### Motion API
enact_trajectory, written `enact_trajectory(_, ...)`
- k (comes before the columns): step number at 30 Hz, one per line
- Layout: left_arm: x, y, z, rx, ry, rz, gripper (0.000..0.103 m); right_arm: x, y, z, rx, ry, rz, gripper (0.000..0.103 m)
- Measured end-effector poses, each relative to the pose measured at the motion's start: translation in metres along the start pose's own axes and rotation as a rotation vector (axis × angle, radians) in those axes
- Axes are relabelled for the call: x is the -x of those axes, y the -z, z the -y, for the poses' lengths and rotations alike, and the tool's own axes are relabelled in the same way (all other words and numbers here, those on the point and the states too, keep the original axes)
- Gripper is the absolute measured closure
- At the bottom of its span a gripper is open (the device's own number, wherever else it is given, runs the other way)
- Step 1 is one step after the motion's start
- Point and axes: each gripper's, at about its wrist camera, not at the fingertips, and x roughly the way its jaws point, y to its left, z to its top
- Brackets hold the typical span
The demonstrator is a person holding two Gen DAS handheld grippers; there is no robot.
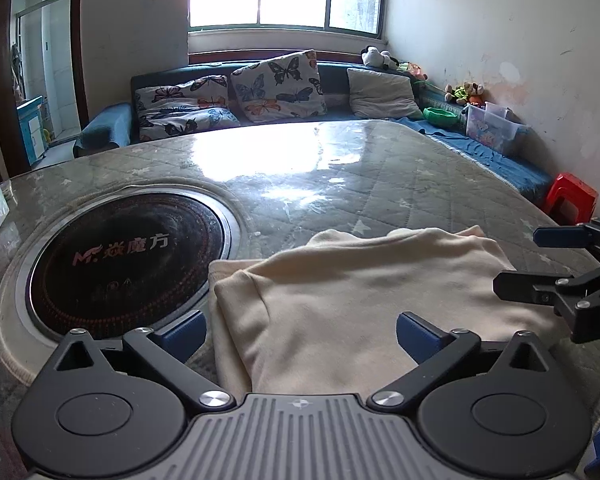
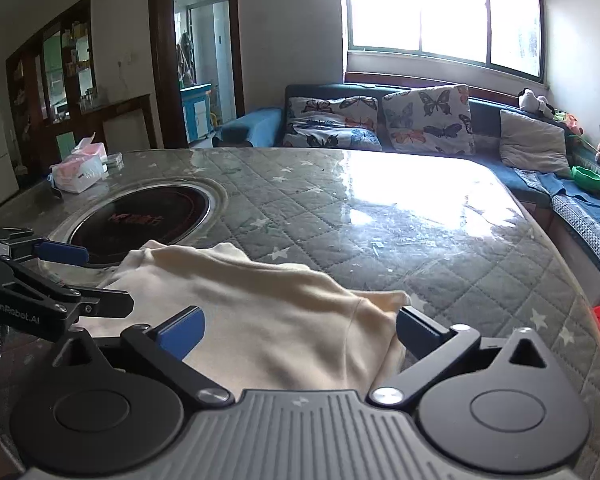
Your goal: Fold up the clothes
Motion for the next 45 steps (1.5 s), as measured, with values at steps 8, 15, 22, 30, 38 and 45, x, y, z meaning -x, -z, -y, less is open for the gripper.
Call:
enact_trajectory(8,0.011,0.010,0.008,-0.010,-0.019,0.002,0.000,0.014,0.018,-0.007,-0.022,0.023,0.003,0.000)
enact_trajectory(15,0.022,0.017,0.010,-0.006,-0.031,0.016,0.000,0.025,0.027,-0.010,-0.052,0.024,0.011,0.000)
enact_trajectory(22,0.030,0.023,0.012,0.005,-0.044,0.022,0.000,0.033,0.032,-0.011,-0.083,0.035,0.013,0.000)
enact_trajectory(30,0.035,0.031,0.016,0.010,-0.052,0.024,0.000,0.039,0.041,-0.009,-0.110,0.070,-0.005,0.000)
enact_trajectory(38,0.041,0.037,0.023,0.004,-0.061,0.035,0.000,0.044,0.046,-0.012,-0.109,0.075,-0.011,0.000)
enact_trajectory(45,0.044,0.042,0.025,0.007,-0.068,0.044,0.000,0.050,0.054,-0.013,-0.120,0.079,0.002,0.000)
